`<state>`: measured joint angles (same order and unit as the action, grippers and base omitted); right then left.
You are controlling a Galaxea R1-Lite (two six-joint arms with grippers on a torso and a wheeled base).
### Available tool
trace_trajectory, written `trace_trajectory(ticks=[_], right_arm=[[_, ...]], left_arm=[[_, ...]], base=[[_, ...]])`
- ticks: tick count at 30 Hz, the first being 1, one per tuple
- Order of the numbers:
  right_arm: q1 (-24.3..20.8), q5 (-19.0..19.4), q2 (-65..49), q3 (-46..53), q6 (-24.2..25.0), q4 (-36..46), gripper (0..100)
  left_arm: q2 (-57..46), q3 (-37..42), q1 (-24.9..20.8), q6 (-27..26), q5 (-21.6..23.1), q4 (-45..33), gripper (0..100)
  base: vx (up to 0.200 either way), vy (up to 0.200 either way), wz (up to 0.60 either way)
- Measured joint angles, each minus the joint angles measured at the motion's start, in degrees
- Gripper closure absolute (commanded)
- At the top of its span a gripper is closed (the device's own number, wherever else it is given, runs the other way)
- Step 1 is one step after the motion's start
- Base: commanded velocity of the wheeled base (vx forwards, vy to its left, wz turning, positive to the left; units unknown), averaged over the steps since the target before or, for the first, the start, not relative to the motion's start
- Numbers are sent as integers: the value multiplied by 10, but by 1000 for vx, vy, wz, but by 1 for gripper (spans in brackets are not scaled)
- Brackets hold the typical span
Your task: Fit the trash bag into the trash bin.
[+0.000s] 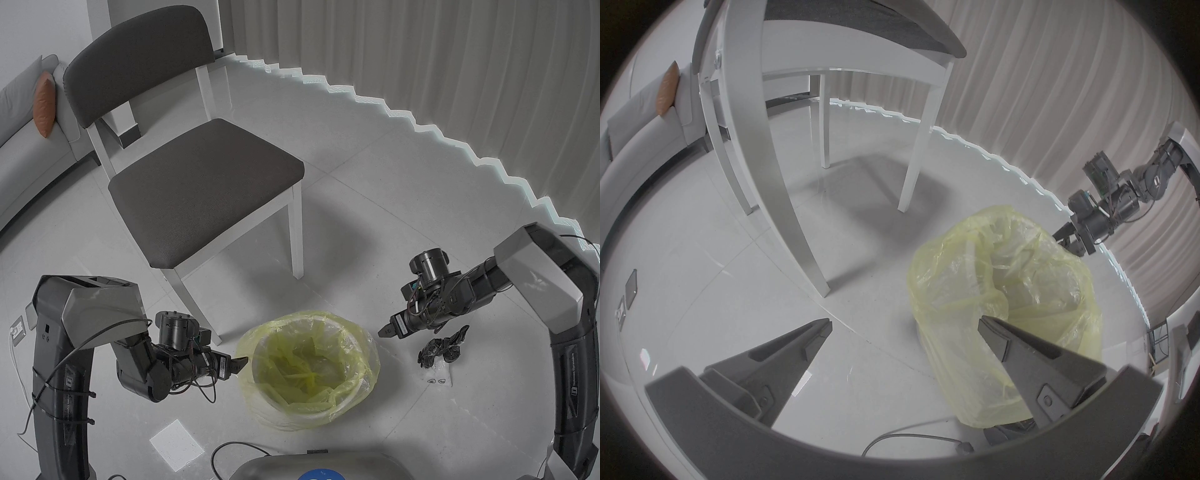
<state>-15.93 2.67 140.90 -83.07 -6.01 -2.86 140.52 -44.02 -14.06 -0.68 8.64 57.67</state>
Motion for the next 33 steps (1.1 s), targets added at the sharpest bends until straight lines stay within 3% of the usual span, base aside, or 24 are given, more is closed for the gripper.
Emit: trace_trajectory(ticks=[10,18,24,33], right_arm=[[12,13,-109,65,0,-1,0],[-71,28,-168,113,12,-3,0],[-141,30,-173,123,32,-7,0],[-171,28,-108,102,32,-19,0]], left_arm=[[23,-94,-1,-34,0,-154,0],[28,-146,-2,-48,4,-200,0],[28,-130,2,-46,4,-148,0],[12,-29,12,-37,9,-16,0]], base=[[0,0,0],[0,0,0],[0,0,0],[0,0,0]])
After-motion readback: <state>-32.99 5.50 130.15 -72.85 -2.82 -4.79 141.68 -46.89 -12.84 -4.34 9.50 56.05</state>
